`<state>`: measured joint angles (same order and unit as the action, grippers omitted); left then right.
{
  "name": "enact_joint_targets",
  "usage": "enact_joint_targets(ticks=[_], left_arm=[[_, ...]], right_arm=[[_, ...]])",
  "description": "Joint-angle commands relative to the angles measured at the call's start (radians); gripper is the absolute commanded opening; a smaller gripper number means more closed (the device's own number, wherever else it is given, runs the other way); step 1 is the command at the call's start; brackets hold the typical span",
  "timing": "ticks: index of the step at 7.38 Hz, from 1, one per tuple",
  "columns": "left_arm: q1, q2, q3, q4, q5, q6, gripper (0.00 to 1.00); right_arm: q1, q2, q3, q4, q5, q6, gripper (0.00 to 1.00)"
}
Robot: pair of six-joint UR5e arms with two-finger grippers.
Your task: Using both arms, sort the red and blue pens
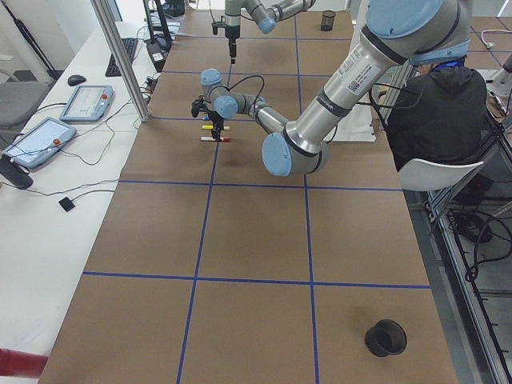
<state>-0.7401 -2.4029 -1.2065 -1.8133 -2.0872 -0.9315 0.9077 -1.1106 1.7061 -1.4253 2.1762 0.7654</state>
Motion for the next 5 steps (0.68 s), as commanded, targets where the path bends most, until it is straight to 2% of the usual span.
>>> enact_joint_targets(ticks=[1, 2, 3, 5], left_arm=[[0.016, -0.002, 0.016, -0.012, 0.001, -0.003, 0.70], [0.022, -0.002, 0.019, -0.014, 0.001, -0.004, 0.61], [0.024, -0.002, 0.024, -0.014, 0.001, -0.003, 0.55], [0.024, -0.002, 0.024, -0.014, 0.001, -0.003, 0.50]], right_arm=[[-0.001, 0.006, -0.002, 0.003, -0.001, 0.002, 1.00], [-0.001, 0.008, -0.003, 0.003, 0.001, 0.003, 1.00], [-0.001, 0.008, -0.003, 0.003, 0.001, 0.003, 1.00], [-0.001, 0.008, -0.003, 0.003, 0.001, 0.005, 1.00]])
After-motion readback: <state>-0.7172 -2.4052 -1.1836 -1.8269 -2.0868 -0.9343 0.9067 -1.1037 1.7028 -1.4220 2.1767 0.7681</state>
